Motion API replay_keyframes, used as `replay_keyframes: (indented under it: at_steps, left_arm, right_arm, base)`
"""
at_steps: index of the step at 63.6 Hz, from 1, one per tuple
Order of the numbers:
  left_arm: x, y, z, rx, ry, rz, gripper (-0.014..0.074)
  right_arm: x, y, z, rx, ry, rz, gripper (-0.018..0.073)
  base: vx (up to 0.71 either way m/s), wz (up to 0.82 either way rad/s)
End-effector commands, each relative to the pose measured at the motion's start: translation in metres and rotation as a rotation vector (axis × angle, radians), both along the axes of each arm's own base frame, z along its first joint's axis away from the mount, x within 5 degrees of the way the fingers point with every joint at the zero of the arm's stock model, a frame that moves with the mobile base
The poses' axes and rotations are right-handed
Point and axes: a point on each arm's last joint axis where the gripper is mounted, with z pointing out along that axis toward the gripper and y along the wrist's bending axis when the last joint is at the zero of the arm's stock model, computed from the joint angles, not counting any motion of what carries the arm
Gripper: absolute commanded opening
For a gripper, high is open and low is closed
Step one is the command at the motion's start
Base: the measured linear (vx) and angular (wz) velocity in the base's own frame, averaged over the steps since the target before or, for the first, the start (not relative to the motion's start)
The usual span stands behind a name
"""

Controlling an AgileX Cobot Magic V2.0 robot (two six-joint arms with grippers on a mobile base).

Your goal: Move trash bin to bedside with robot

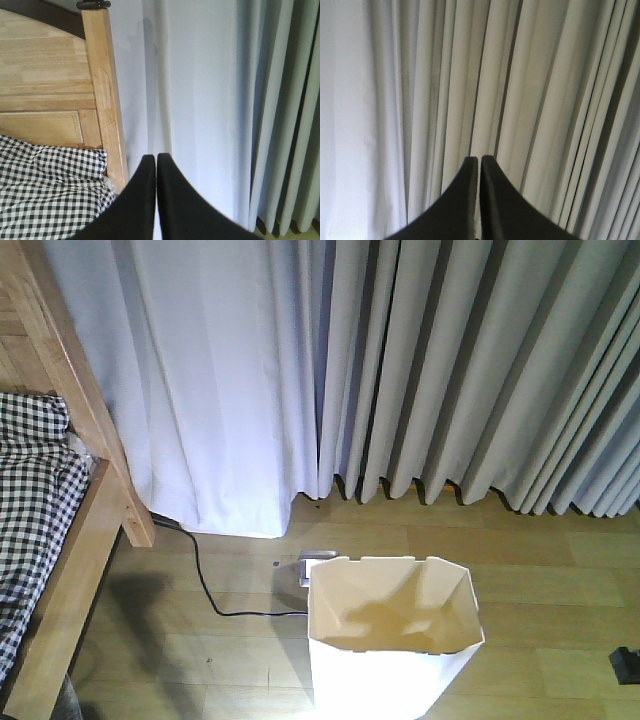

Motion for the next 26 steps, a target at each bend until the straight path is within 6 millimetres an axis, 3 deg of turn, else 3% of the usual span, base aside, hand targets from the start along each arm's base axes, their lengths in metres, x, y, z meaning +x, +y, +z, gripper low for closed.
replay_keyframes:
  at_steps: [1,26]
  left_arm:
    - [-0.0014,-0.0005,0.0150,0.002,-0.102,-0.005,-0.0006]
    - [-0.0014,-0.0005,0.0150,0.002,-0.102,-0.005,-0.0006]
  right_arm:
    - [-0.0003,0.0002,0.0009,-0.001,-0.068,0.003,-0.0009]
    - [-0.0003,0.0002,0.0009,-0.001,-0.068,0.003,-0.0009]
  base:
    - [0.00,0.00]
    - [0.00,0.00]
